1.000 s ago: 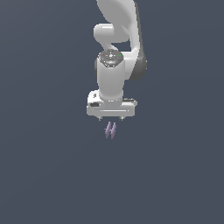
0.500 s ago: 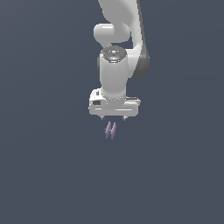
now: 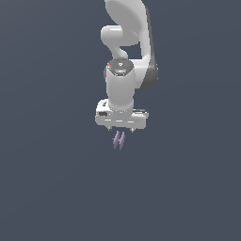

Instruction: Pick up the object and move it to a goal position.

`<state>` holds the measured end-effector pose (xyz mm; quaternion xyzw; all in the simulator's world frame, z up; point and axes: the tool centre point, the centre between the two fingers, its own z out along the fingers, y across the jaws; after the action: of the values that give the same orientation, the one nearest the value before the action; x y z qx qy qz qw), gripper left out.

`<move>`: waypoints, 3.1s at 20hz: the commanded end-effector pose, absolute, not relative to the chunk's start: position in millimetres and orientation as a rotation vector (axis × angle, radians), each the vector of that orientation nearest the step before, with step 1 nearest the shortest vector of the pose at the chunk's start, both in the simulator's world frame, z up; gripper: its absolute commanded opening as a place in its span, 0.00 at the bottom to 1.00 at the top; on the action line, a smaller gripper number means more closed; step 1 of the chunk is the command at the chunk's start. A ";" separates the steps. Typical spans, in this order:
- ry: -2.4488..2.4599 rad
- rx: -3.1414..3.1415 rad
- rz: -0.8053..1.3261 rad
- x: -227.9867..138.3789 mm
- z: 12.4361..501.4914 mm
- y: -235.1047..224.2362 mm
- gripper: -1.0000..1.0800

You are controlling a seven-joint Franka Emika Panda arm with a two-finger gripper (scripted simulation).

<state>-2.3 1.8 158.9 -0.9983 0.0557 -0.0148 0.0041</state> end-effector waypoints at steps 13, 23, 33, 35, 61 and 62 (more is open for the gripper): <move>0.435 -3.111 0.000 -16.4 102.3 -11.7 0.96; 0.431 -3.112 0.000 -17.3 75.8 -11.5 0.96; 0.434 -3.112 0.000 -16.6 52.2 -11.3 0.00; 0.434 -3.112 0.000 -16.6 52.2 -11.3 0.00; 0.433 -3.111 -0.003 -4.5 154.4 -20.5 0.00; 0.433 -3.111 -0.003 -3.3 165.2 -21.5 0.00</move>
<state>-4.9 -19.8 149.2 -0.9905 0.1378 -0.0007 0.0004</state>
